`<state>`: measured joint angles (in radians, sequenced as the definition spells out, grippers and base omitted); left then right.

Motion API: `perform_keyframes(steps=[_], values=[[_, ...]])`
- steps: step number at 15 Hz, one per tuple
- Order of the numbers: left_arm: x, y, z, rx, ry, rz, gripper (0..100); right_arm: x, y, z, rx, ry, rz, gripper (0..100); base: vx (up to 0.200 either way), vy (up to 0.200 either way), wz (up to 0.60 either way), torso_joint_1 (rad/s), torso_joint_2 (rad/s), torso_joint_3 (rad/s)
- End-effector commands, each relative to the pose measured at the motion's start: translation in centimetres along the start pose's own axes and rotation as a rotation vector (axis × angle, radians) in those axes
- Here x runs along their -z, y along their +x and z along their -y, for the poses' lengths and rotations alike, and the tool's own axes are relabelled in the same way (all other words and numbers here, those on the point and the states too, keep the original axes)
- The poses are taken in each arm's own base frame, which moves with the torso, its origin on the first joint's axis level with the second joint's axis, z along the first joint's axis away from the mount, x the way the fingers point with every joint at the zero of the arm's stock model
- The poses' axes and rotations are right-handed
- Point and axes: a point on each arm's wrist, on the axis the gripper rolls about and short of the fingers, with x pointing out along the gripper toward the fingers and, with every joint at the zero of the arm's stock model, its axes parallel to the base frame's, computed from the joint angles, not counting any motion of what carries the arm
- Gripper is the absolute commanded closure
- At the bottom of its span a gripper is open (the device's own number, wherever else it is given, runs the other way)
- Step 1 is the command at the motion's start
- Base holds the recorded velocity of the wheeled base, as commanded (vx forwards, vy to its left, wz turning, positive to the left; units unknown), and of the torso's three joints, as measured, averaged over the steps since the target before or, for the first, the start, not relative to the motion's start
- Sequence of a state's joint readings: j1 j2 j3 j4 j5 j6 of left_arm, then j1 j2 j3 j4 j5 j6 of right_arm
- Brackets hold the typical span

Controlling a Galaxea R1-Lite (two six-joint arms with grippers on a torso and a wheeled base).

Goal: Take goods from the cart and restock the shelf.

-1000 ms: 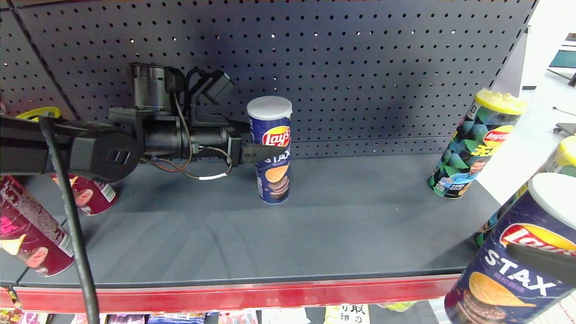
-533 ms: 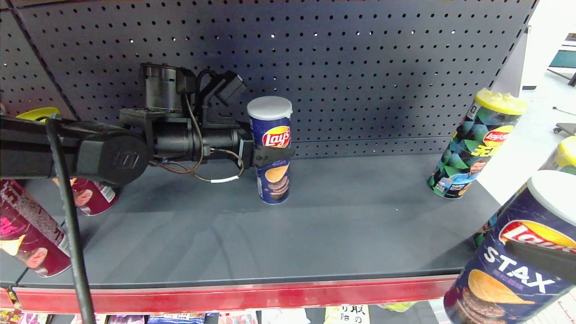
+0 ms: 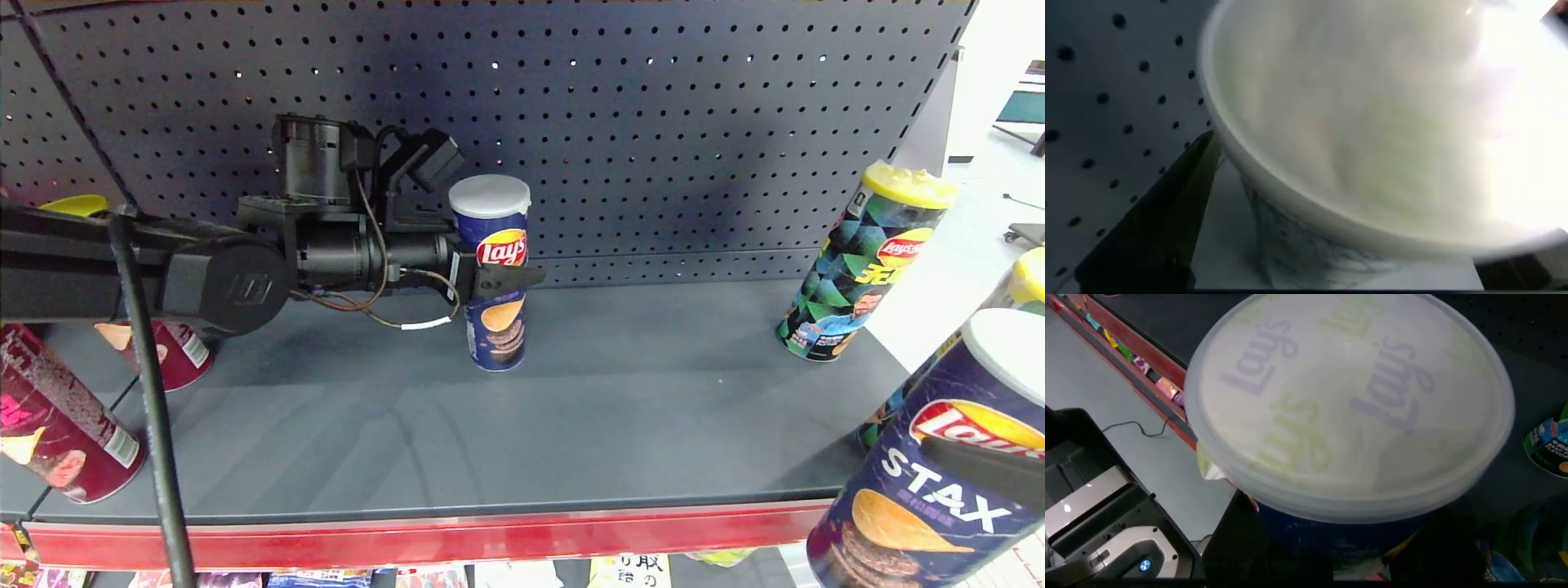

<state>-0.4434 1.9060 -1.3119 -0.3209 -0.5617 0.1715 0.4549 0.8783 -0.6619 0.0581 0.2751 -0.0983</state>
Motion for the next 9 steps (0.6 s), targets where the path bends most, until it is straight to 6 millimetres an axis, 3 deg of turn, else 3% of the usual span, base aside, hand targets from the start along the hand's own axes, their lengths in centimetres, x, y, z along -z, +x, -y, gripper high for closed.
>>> perform_keyframes(steps=[1,3,9], values=[[0.2,0.2,0.0,0.008,-0.003,-0.005,100,0.0,-0.1,0.0,0.003,0.0,0.004,100,0.0,0.0,0.0,0.0,0.0,0.0],[0.3,-0.3,0.8,0.04,-0.018,-0.029,100,0.0,-0.2,0.3,0.027,0.006,0.006,100,0.0,0.0,0.0,0.0,0.0,0.0],[0.5,-5.1,3.0,0.144,-0.059,-0.049,100,0.0,-0.2,0.2,0.021,0.007,0.008,100,0.0,0.0,0.0,0.0,0.0,0.0]])
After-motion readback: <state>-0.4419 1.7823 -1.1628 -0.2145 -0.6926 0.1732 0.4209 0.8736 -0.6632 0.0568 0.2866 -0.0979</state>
